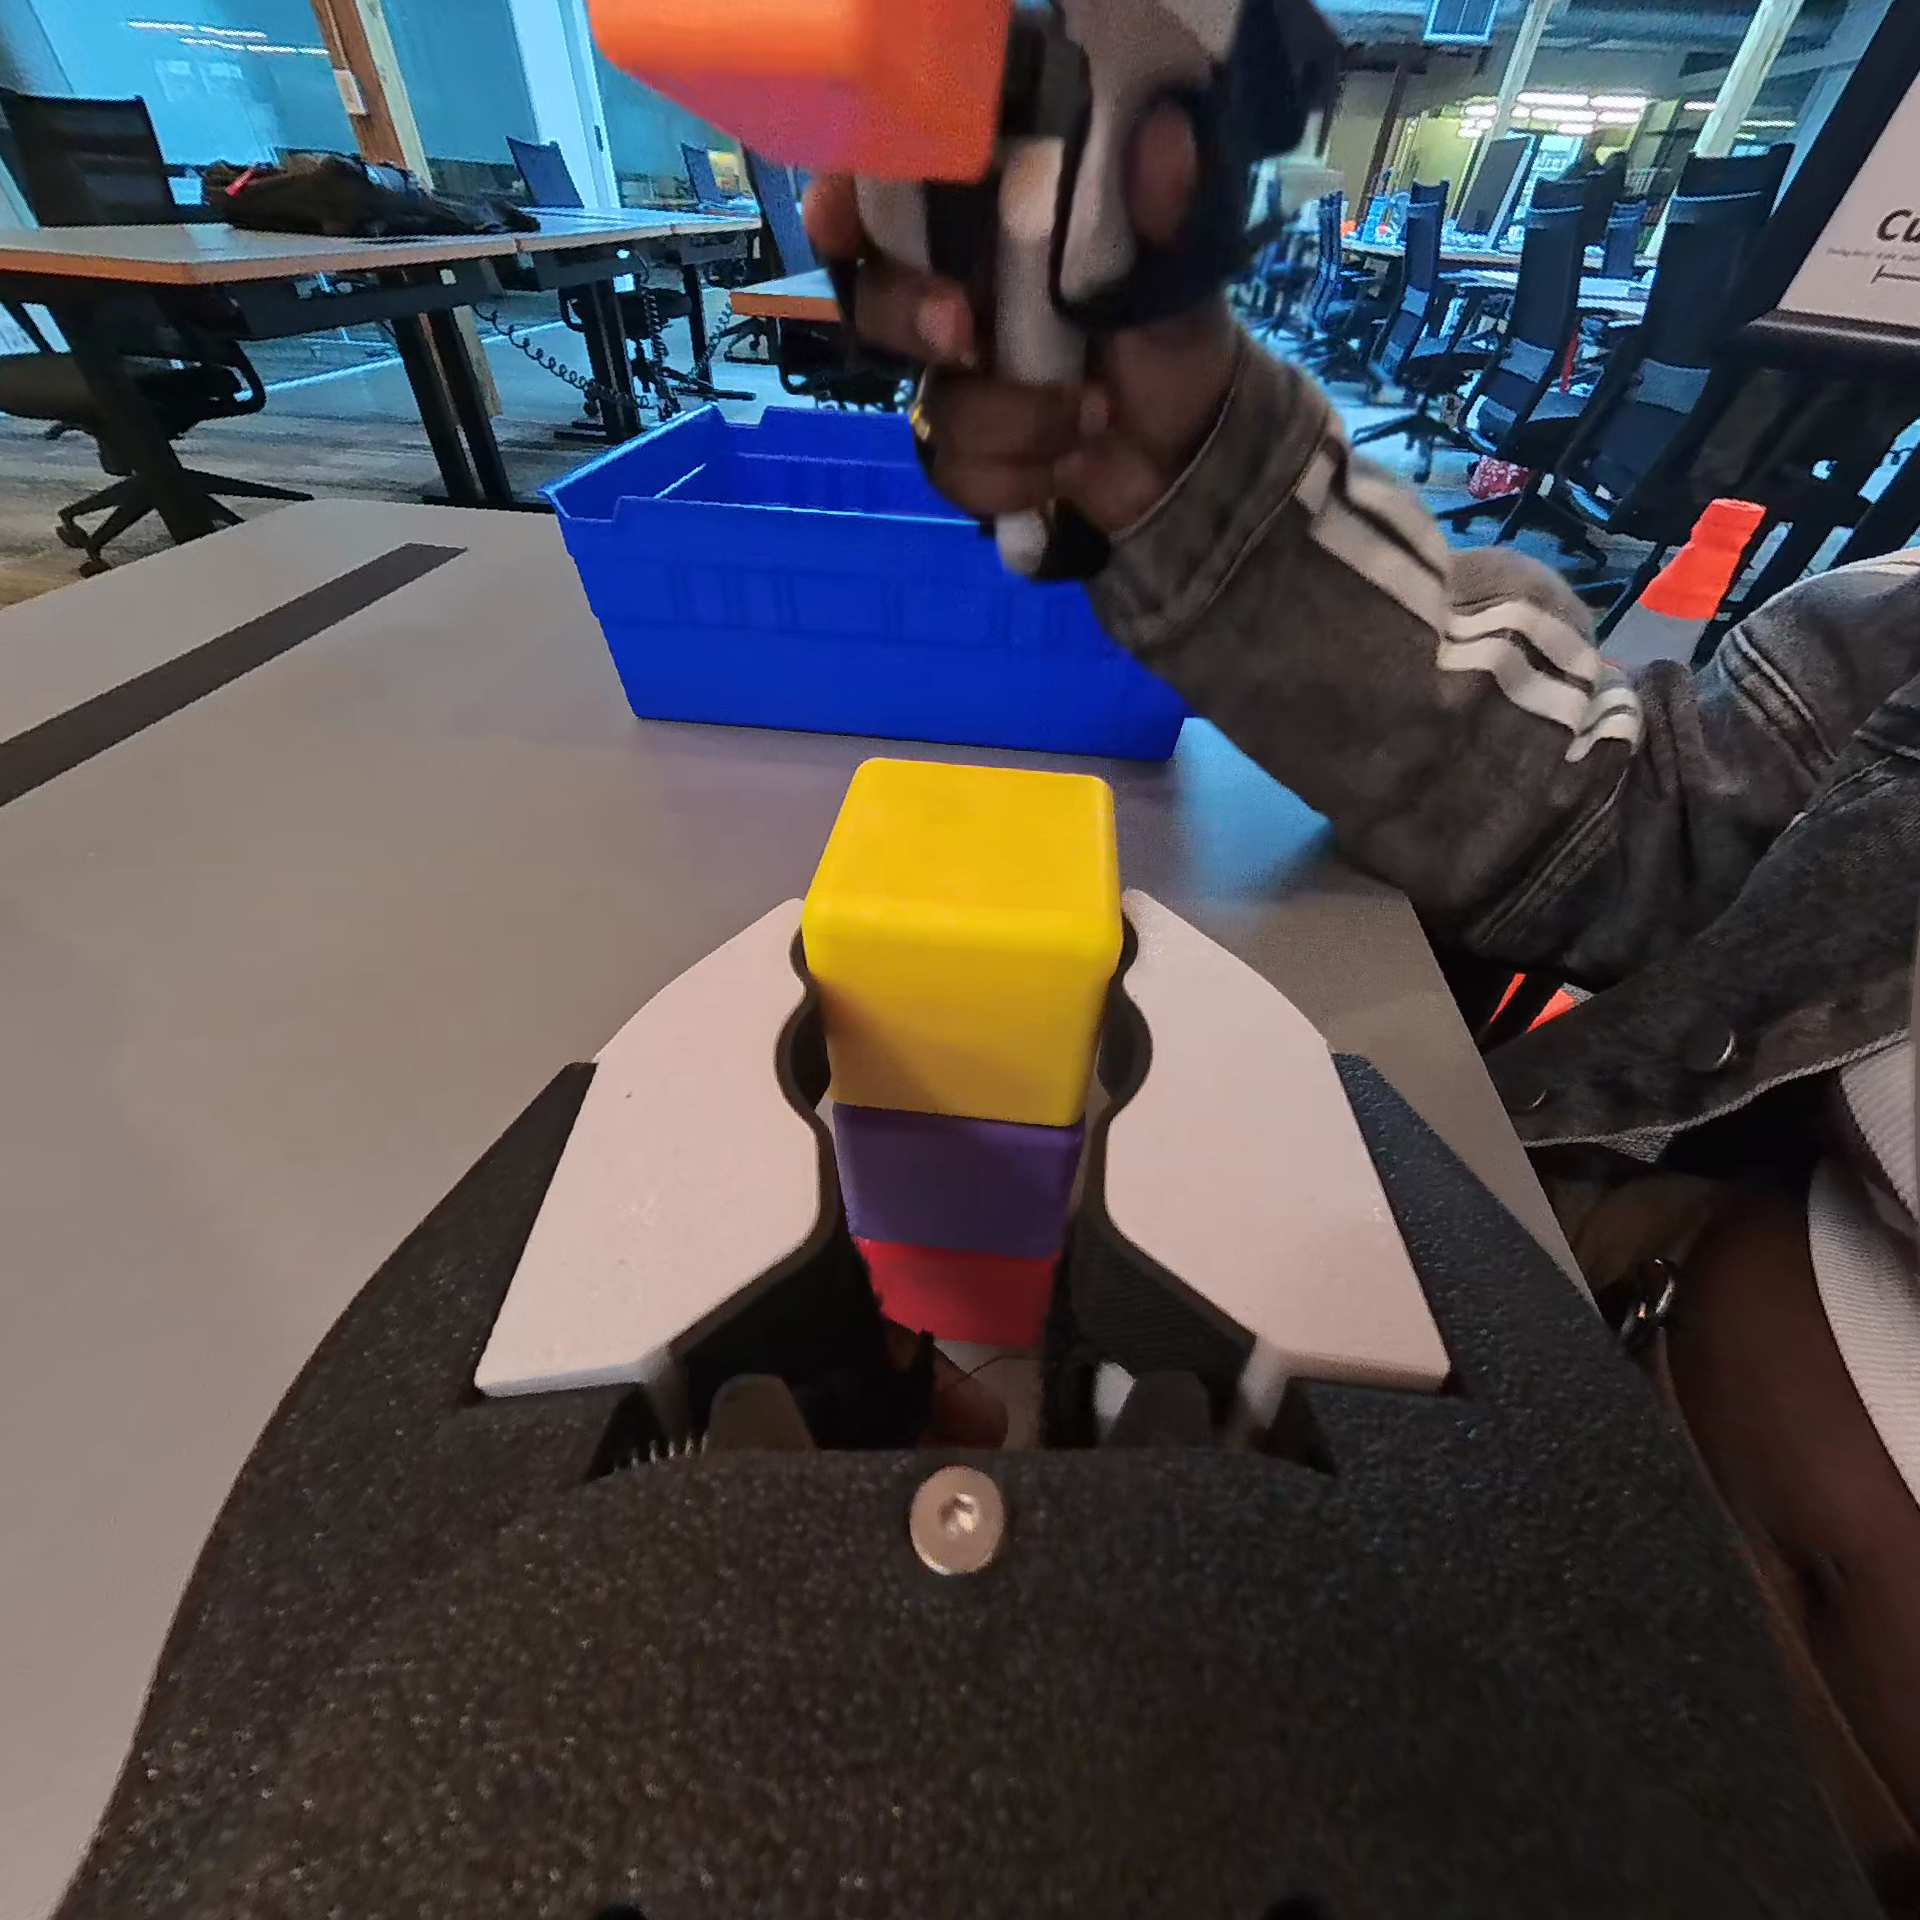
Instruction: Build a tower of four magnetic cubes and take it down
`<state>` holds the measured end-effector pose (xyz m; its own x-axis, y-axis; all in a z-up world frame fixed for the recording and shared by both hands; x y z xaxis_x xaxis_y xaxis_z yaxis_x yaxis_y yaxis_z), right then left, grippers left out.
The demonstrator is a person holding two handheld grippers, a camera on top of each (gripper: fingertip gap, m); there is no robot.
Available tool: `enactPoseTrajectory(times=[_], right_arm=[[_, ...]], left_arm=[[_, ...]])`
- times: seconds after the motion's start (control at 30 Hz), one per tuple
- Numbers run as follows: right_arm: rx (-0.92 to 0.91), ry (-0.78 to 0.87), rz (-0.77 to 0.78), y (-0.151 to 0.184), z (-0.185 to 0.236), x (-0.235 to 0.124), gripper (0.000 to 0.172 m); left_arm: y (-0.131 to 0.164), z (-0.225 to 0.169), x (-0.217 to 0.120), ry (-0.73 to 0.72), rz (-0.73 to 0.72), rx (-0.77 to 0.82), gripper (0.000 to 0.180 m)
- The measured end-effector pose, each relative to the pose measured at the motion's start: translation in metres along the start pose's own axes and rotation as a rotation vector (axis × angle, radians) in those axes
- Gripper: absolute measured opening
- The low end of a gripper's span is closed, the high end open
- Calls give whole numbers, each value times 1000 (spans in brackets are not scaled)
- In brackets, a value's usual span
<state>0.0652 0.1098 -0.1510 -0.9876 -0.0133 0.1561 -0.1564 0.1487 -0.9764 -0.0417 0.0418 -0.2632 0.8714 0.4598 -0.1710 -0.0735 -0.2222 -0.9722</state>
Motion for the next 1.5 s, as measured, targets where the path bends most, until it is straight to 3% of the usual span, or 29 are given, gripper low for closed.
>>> enactPoseTrajectory(times=[0.03,0.2,0.37,0.43,0.6,0.8,1.1,1.23,1.37,1.43,1.5], right_arm=[[-25,99,60,-5,-9,-9,47],[-72,516,426,-17,-50,-67,48],[33,732,920,5,-87,-128,48],[107,720,1098,25,-104,-143,48],[426,601,1380,89,-146,-168,48],[592,585,1575,138,-166,-184,48],[588,582,1650,150,-166,-188,49],[530,641,1613,137,-168,-186,62],[313,711,1362,85,-163,-151,73],[172,569,1157,54,-138,-109,75],[31,285,960,29,-90,-60,75]], left_arm=[[0,0,0,-2,0,0,50],[0,0,1,-5,-6,-3,50],[1,0,0,-15,-2,13,50],[1,1,0,-14,-1,14,50],[1,0,1,-18,0,21,49],[3,2,1,-13,-1,17,49],[3,1,1,-17,7,30,49],[3,1,2,-18,5,37,49],[6,0,2,-9,32,56,67],[12,0,1,5,68,54,73],[22,1,2,15,130,54,75]])
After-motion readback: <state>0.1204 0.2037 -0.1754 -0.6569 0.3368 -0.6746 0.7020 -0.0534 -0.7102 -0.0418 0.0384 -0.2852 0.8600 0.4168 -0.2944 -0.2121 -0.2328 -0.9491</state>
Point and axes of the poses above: each gripper's, where its closed fingertips meet, x out along the fingers, y out of its underside, z = x × y across the jaws, the point moved 4 cm from there along -x, back along the fingers, and after that the axes turned 7 degrees about -x, right-handed, at the moved point
